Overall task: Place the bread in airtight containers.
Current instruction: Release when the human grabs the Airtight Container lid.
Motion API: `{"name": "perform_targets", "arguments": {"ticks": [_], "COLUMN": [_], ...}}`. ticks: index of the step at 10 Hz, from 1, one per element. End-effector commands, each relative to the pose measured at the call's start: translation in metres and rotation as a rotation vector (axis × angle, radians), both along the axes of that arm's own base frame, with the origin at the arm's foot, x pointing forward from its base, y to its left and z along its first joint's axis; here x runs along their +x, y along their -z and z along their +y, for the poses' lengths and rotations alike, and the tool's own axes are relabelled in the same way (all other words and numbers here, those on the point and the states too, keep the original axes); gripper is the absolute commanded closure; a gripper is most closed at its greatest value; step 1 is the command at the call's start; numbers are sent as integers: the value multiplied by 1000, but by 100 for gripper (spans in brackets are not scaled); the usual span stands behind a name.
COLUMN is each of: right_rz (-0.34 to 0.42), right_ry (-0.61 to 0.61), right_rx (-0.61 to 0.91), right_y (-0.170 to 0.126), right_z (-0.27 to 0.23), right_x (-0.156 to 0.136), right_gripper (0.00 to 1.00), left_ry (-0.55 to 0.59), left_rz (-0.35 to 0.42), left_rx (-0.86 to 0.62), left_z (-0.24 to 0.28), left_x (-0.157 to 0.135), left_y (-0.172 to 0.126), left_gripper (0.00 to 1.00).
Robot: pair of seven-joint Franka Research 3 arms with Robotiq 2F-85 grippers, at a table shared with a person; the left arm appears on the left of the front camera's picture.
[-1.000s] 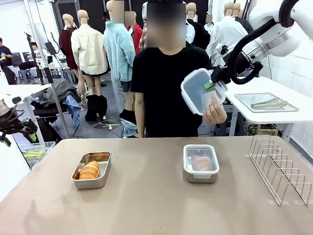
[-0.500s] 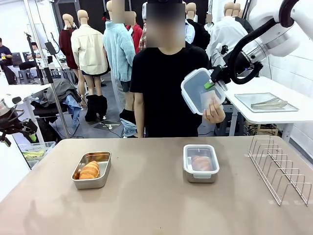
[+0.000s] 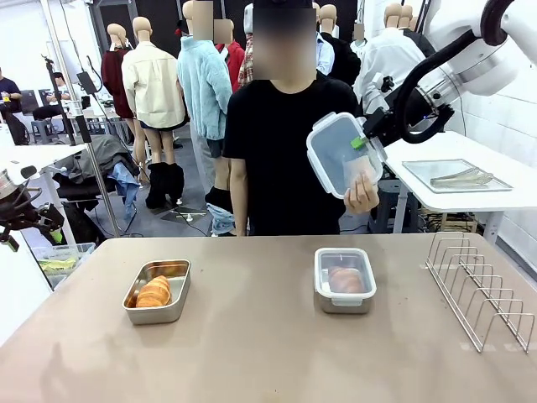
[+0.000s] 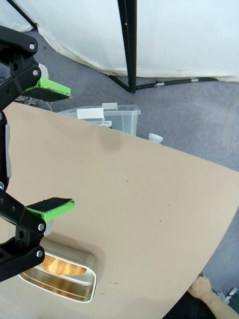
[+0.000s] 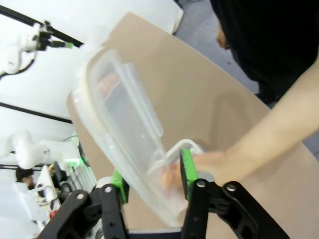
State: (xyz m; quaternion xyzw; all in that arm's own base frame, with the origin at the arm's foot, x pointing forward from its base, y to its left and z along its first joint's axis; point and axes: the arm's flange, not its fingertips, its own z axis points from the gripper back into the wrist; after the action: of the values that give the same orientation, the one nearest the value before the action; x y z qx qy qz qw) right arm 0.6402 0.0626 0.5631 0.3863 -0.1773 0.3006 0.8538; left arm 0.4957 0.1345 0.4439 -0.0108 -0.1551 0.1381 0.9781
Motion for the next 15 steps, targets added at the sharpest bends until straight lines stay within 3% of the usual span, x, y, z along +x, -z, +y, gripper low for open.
{"name": "perform_targets", "arguments": {"ticks": [1, 6, 7, 10, 11, 13, 15], "right_rz": [0, -88, -40, -54, -28, -53, -80], "right_ry": [-8, -25, -30, -31, -49, -133, -235], "right_rx": [-73, -273, -226, -253, -354, -520, -537], "right_y": [-9, -18, -28, -30, -22, -3, 15], "right_z": [-12, -61, -46, -57, -60, -77, -103], "right_x": [-14, -61, -34, -44, -51, -67, -84], "right_gripper": [0, 0, 0, 0, 0, 0, 0], "left_ry": [-3, -3, -3, -3, -3, -3, -3], "left_rz": [-1, -1, -1, -1, -1, -1, -1], "left_rx": [2, 2, 2, 2, 2, 2, 2], "left_z": [2, 2, 2, 2, 2, 2, 2], "left_x": [-1, -1, -1, -1, -1, -1, -1], "left_y": [-1, -1, -1, -1, -1, -1, -1], "left_gripper": [0, 0, 0, 0, 0, 0, 0]}}
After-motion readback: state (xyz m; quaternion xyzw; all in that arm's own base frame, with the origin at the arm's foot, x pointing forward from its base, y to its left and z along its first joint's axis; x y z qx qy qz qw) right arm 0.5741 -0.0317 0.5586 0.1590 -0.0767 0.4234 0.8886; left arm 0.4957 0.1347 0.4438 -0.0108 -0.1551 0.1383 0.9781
